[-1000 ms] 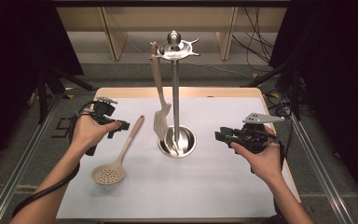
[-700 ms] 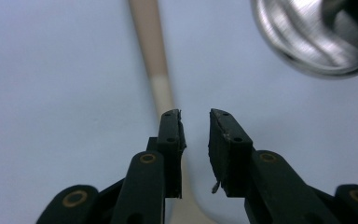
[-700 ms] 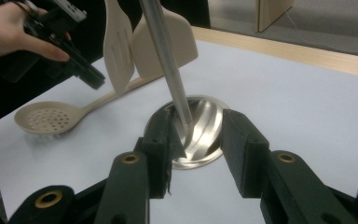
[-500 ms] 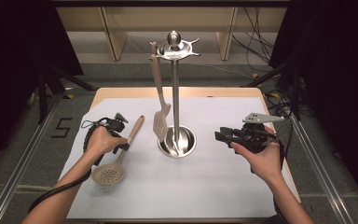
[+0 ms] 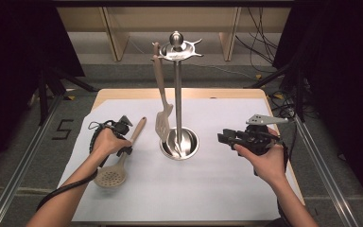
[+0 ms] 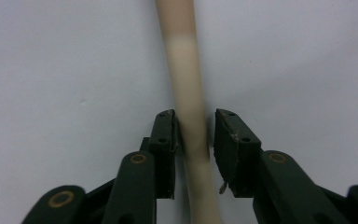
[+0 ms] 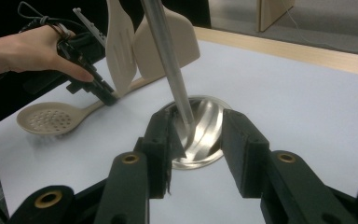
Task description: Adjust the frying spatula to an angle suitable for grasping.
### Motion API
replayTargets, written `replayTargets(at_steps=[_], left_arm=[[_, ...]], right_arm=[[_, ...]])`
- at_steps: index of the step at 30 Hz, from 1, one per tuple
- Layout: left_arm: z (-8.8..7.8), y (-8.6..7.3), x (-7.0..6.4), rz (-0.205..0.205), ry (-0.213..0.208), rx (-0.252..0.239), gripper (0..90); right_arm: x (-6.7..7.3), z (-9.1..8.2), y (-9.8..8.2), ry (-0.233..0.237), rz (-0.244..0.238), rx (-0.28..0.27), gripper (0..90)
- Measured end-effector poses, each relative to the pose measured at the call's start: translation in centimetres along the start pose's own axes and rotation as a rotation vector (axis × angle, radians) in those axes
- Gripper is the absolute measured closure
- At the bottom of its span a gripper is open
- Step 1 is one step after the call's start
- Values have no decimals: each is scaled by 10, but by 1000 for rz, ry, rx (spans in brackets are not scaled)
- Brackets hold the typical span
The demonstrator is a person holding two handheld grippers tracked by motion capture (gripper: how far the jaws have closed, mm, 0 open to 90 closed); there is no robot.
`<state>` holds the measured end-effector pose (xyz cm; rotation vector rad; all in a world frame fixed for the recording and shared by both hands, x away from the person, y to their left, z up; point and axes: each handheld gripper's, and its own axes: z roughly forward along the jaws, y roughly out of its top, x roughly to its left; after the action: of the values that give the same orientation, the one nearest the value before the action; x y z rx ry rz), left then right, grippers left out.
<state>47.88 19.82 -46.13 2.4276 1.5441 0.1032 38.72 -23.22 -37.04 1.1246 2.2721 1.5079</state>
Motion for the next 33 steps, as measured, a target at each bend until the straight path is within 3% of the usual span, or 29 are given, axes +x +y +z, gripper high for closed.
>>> replayTargets(at_steps=[1,4,5,8,9,11,13,16,19,21,22,24,27,31,32,33], left_arm=[[1,0,-1,-6,8,-6,685],[-1,4,-1,40,13,44,721],[-1,4,-1,45,19,52,728],[0,6,-3,34,49,63,740],[1,6,-4,23,49,60,744],[0,6,-4,5,56,62,753],[0,3,-3,-18,42,46,768],[-1,0,-3,-18,42,20,775],[-3,-5,1,-46,34,-47,776],[-7,-8,3,-72,28,-98,776],[-10,-10,4,-77,28,-121,776],[-16,-14,5,-91,17,-183,776],[-26,-20,7,-119,-24,-280,775],[-36,-28,6,-120,-20,-385,776],[-39,-31,5,-129,-18,-409,776],[-42,-33,5,-121,-29,-424,776]], right_arm=[[0,0,0,-2,0,0,641],[2,0,0,4,15,3,642],[1,-2,1,-9,-1,9,641],[2,-1,0,-2,8,-3,641],[0,1,0,4,-20,-16,640],[1,0,0,11,-2,-10,639],[0,-1,0,9,-4,-14,639],[-1,-2,0,-6,-8,-17,640],[1,-2,0,15,15,-20,641],[0,-2,1,-4,-13,-43,642],[0,-5,2,-1,-1,-25,643],[0,-4,2,10,1,-40,643],[1,-4,2,8,0,-38,644],[2,-4,2,10,3,-38,645],[1,-4,2,-19,-27,-52,645],[1,-3,2,-15,-31,-54,645]])
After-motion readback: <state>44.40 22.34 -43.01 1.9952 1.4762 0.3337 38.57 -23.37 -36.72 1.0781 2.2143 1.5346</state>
